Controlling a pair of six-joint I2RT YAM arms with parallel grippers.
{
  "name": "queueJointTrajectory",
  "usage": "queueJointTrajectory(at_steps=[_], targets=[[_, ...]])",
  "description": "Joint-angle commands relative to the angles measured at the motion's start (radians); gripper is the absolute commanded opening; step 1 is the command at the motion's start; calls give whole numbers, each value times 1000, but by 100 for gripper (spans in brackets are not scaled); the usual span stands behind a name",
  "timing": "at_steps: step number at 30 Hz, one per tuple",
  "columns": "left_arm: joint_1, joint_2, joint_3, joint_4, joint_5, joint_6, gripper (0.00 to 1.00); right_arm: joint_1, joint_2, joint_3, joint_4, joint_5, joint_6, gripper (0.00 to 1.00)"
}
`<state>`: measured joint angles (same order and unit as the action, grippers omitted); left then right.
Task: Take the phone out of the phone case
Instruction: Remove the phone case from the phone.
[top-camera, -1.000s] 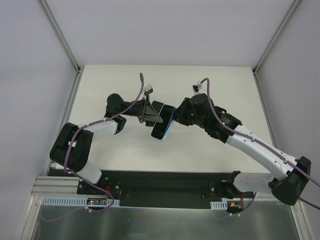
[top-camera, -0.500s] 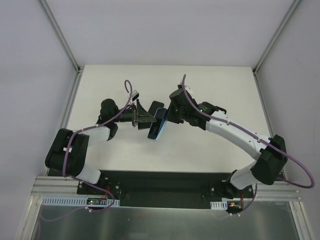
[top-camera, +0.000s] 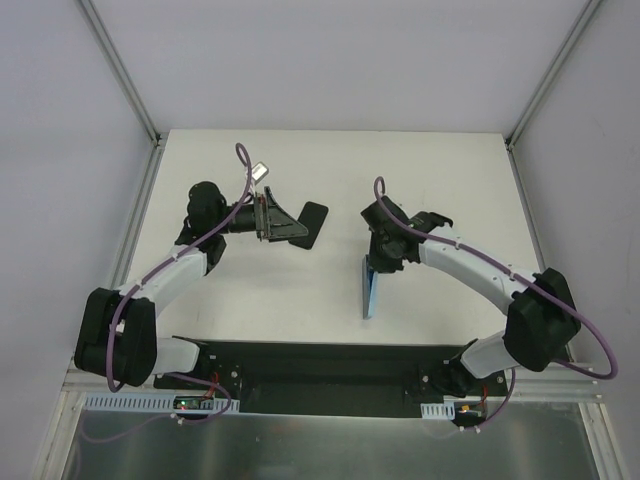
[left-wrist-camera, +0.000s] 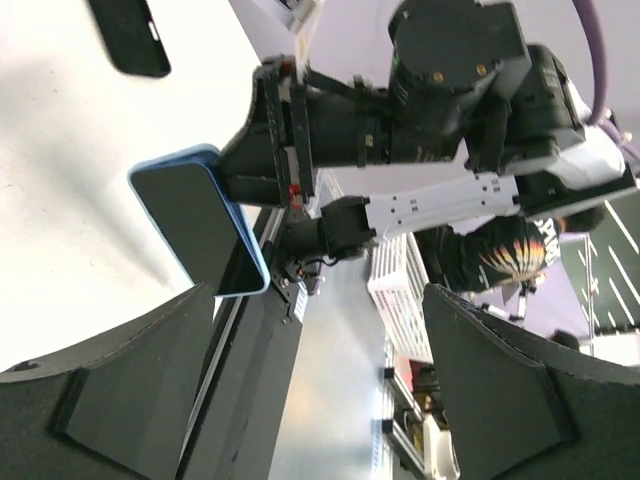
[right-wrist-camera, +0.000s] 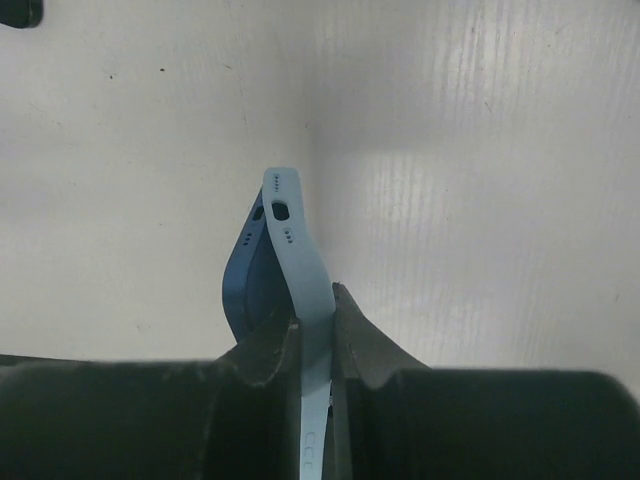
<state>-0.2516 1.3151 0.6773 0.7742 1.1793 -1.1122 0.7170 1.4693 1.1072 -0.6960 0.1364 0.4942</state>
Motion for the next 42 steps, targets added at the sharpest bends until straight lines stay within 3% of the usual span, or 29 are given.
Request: queueJointTrajectory(at_steps=[1,3,7,17,25,42], targets=[[6,-46,83,-370,-102,257,83,12,-17,75,-66,61,-36,1],[6,-53,116,-497,-154,327,83,12,5,74,-77,78,-34,1],[6,-56,136,-604,-210,385,83,19,58,97,-94,114,-31,1],[6,-68,123,-658,-230,417,83,45,249,99,-103,169,-29,2],[6,-74,123,-678,-231,431,83,45,270,10,-66,161,-22,12],[6,-68,120,-688,-227,437,83,55,382,-66,-5,94,-37,18]])
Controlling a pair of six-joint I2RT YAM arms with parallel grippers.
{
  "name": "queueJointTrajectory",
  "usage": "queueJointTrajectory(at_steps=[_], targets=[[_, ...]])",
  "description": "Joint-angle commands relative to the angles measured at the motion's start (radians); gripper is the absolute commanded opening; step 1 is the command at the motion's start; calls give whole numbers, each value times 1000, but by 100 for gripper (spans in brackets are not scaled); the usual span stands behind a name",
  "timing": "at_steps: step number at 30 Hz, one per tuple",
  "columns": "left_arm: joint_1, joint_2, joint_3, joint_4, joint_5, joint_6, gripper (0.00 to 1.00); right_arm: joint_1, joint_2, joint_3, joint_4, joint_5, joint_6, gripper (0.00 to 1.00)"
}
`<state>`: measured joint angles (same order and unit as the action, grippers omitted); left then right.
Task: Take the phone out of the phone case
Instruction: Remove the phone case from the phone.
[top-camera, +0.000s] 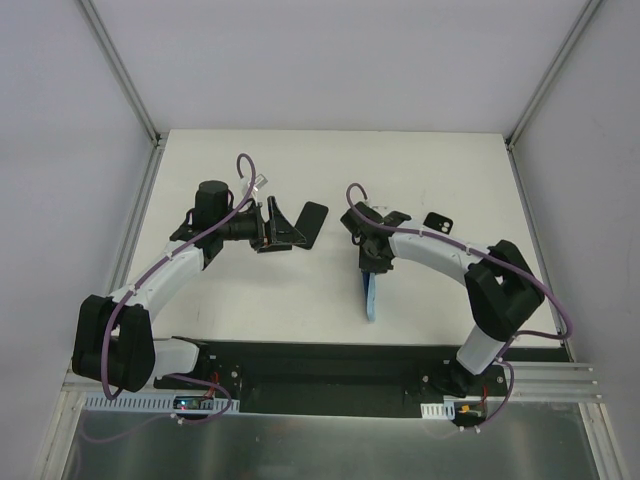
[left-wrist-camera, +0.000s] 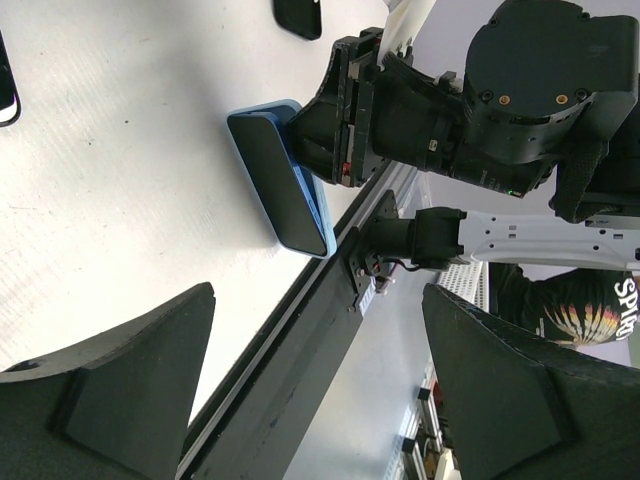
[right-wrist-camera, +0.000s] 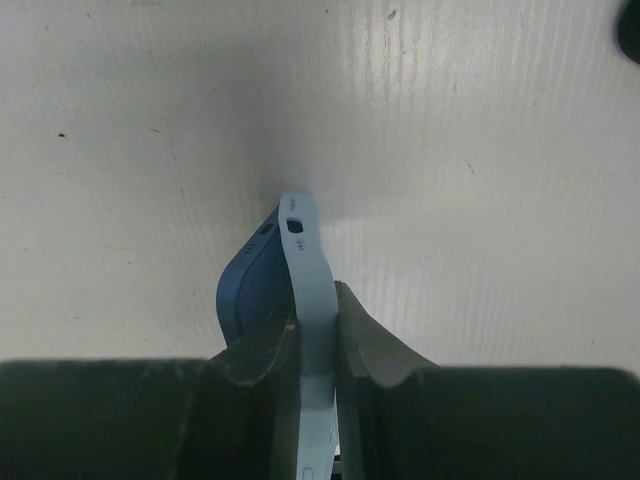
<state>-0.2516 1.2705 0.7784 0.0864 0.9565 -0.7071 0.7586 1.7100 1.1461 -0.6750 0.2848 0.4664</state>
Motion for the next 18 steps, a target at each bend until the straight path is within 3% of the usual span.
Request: queueJointTrajectory(at_steps=[1,18], targets=[[6,-22,19,-1,-4,32,83,13,151,-108,-21,-59,-8,17],[-41,9,7,-11,-48,5,83,15,218,-163,45,-91,15,15]])
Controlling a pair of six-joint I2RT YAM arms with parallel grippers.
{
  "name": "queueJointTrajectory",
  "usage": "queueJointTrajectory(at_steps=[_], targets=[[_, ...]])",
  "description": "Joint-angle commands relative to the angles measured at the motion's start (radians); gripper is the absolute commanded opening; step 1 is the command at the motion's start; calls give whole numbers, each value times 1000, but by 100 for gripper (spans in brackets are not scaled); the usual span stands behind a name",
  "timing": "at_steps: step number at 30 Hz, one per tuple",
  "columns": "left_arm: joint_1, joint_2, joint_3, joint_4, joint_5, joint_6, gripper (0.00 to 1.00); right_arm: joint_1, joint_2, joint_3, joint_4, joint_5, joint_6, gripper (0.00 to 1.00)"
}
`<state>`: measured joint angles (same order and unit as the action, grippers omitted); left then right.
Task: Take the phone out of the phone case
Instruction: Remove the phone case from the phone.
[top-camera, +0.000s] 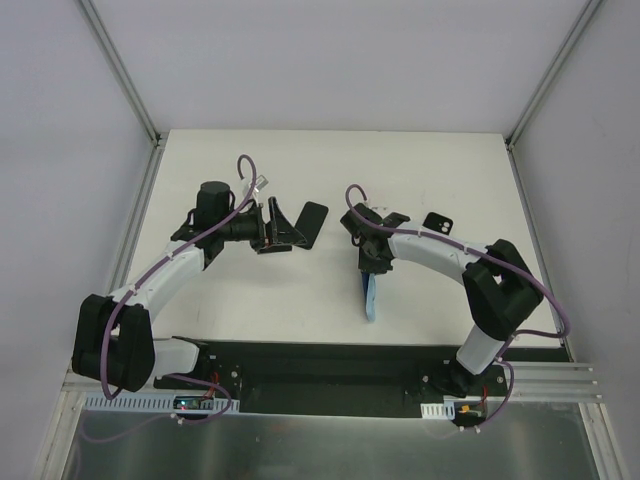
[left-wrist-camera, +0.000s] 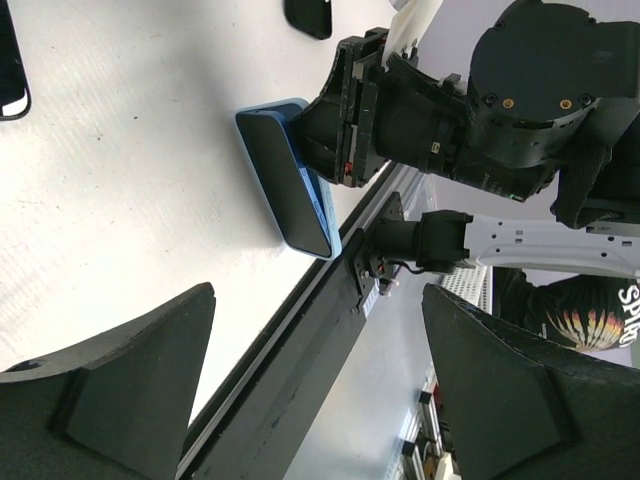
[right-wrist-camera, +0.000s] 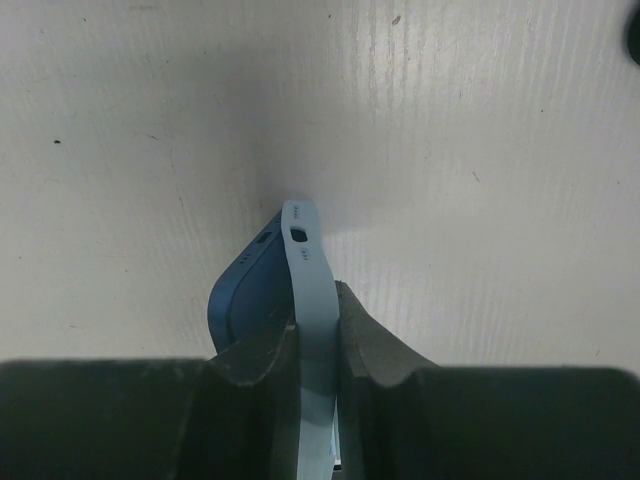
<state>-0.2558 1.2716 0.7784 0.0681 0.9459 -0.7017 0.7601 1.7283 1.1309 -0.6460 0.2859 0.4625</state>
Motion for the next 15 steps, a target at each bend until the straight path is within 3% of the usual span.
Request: queueJointTrajectory(at_steps=[1,6,15], targets=[[-52,11,4,6,-59,-7,82,13,206,-152,22,-94,21,14],[-164,66,2,6,-142,-39,82,13,208,-160,43,-114,27,1],[-362,232,18,116,-283,-168,82,12,149,-174,101,-175,38,1]])
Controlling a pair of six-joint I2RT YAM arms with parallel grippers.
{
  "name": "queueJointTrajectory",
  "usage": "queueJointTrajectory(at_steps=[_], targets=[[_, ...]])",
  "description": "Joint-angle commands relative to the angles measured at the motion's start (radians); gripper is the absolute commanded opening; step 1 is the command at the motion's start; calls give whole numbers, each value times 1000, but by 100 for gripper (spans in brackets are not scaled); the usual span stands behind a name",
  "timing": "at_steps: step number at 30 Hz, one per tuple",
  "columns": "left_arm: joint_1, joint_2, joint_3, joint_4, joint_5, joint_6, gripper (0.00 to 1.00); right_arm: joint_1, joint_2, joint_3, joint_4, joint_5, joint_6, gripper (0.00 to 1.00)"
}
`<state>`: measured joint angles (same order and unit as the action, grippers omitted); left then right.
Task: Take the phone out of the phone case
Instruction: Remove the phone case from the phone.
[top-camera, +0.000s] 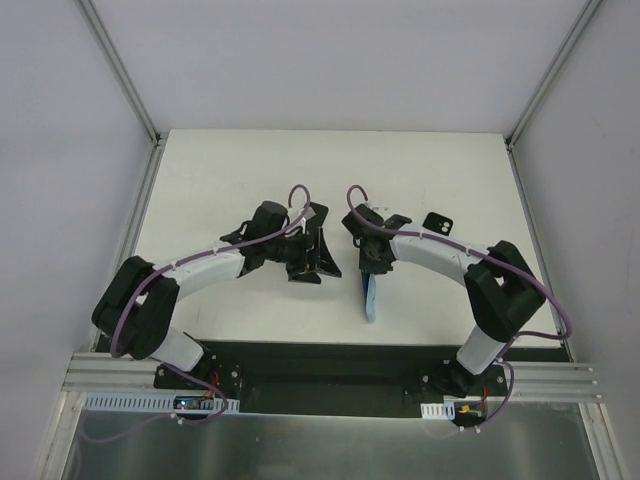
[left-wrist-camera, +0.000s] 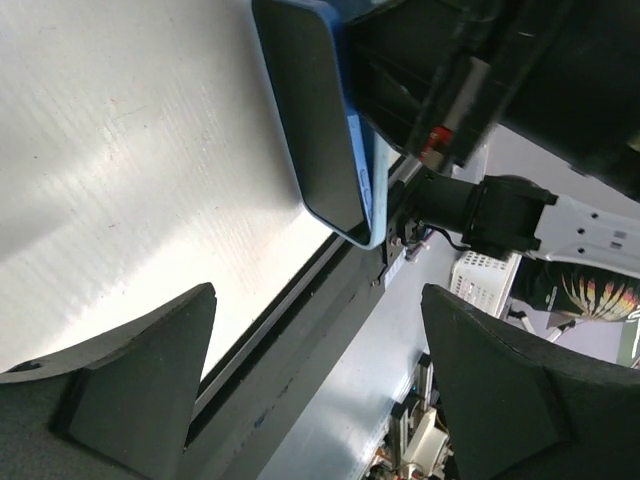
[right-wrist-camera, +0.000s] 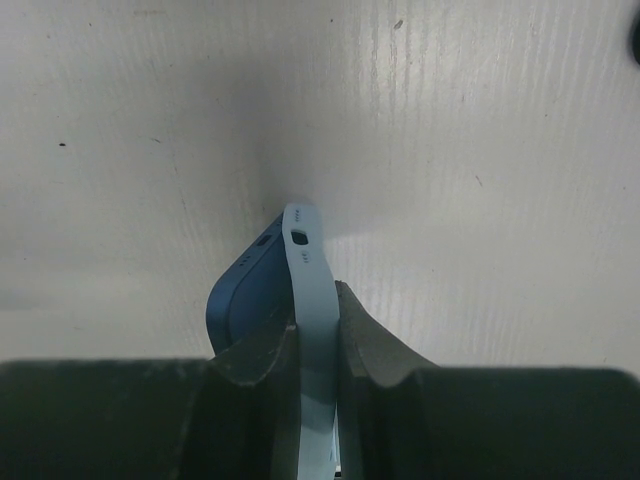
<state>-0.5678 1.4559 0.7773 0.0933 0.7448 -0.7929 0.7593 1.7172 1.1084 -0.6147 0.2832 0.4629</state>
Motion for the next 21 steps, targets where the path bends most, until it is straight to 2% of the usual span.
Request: queueJointTrajectory(at_steps=[1,7,14,21], targets=[[-64,61,25,92,-94,-78,82,12,162,-151,81,-190,39,1],[-132,161,50,100,-243,-115,78,11,171,-154,105,-222,54,1],[-167,244,97,86,-327,-100,77,12,171,-157,107,-236,68,1],[-190,215,53,146,-386,-127,77,12,164,-185,157,-272,155,1]])
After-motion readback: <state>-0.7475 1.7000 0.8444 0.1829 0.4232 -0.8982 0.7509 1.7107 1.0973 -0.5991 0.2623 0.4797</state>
